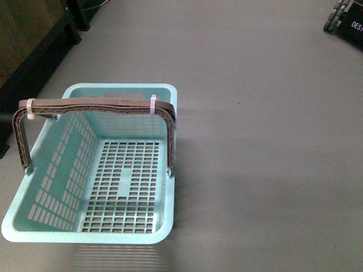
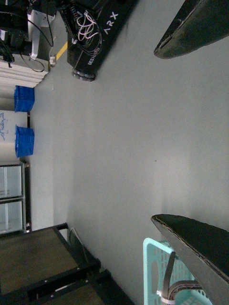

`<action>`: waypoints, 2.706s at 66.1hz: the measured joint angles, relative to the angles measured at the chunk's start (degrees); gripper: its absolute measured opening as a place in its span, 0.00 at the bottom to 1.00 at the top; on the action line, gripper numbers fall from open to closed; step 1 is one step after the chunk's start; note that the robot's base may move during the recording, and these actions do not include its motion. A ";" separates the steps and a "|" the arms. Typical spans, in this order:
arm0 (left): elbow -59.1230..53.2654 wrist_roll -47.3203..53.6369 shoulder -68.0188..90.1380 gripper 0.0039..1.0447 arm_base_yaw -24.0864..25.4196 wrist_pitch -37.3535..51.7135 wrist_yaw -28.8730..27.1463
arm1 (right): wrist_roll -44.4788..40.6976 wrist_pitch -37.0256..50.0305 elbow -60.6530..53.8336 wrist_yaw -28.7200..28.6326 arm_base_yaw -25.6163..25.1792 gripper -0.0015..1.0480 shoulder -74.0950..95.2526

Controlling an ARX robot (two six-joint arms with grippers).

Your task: Pick mango and avocado into basket

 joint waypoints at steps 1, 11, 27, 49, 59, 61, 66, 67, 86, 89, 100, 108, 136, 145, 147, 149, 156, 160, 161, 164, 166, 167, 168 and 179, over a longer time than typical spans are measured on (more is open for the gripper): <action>0.00 0.00 0.00 0.92 -0.02 0.00 0.00 | 0.00 0.00 0.00 0.00 -0.02 0.92 0.00; 0.00 0.00 0.00 0.92 0.00 0.00 0.00 | 0.00 0.00 0.00 0.00 0.00 0.92 0.00; 0.00 0.00 0.00 0.92 0.00 0.00 0.00 | 0.00 0.00 0.00 0.00 -0.02 0.92 0.00; 11.67 -44.87 32.79 0.92 -12.59 -5.60 -10.29 | 0.00 0.00 0.00 0.00 -0.02 0.92 0.00; 14.75 -73.02 57.48 0.92 -14.14 12.24 -10.67 | 0.00 0.00 0.00 0.00 -0.02 0.92 0.00; 15.30 -77.22 62.55 0.92 -14.16 15.58 -10.64 | 0.00 0.00 0.00 0.00 -0.02 0.92 0.00; 17.53 -82.29 72.96 0.92 -14.45 21.46 -10.73 | 0.00 0.00 0.00 0.00 -0.02 0.92 0.00; 17.94 -82.93 74.31 0.92 -14.47 22.10 -10.73 | 0.00 0.00 0.00 0.00 -0.02 0.92 0.00; 39.26 -86.88 110.27 0.92 -15.23 29.14 -10.03 | 0.00 0.00 0.00 0.00 -0.02 0.92 0.00; 43.52 -86.77 115.01 0.92 -15.43 29.14 -9.62 | 0.00 0.00 0.00 0.00 0.00 0.92 0.00; 53.90 -86.44 125.11 0.92 -16.83 27.26 -9.62 | 0.00 0.00 0.00 0.00 0.00 0.92 0.00; 59.76 -86.23 130.18 0.92 -17.94 26.84 -9.62 | 0.00 0.00 0.00 0.00 -0.02 0.92 0.00; 64.78 -86.40 135.03 0.41 -17.20 26.64 -10.34 | 0.00 0.00 0.00 0.00 0.00 0.92 0.00; 65.90 -89.09 135.03 0.27 -17.00 24.20 -10.32 | 0.00 0.00 0.00 0.00 -0.02 0.92 0.00; 65.92 -89.24 135.03 0.27 -17.00 24.00 -10.45 | 0.00 0.00 0.00 0.00 -0.02 0.92 0.00; 65.90 -89.31 135.01 0.26 -17.03 24.09 -10.58 | 0.00 0.00 0.00 0.00 -0.02 0.92 0.00; 64.11 -89.94 134.11 0.26 -17.03 26.16 -10.91 | 0.00 0.00 0.00 0.00 0.00 0.92 0.00; 61.09 -90.20 132.21 0.26 -17.09 28.02 -10.97 | 0.00 0.00 0.00 0.00 0.00 0.92 0.00; 60.48 -90.27 131.78 0.26 -17.11 28.22 -11.06 | 0.00 0.00 0.00 0.00 0.00 0.92 0.00; 57.81 -90.47 129.66 0.26 -17.18 28.74 -11.32 | 0.00 0.00 0.00 0.00 -0.02 0.92 0.00; 55.74 -90.44 127.78 0.26 -17.29 29.16 -11.61 | 0.00 0.00 0.00 0.00 0.00 0.92 0.00; 54.99 -90.44 127.08 0.26 -17.33 29.31 -11.69 | 0.00 0.00 0.00 0.00 -0.02 0.92 0.00; 53.51 -90.33 125.48 0.26 -17.44 29.64 -12.00 | 0.00 0.00 0.00 0.00 -0.02 0.92 0.00; 42.58 -88.83 108.98 0.26 -18.27 29.55 -14.49 | 0.00 0.00 0.00 0.00 -0.02 0.92 0.00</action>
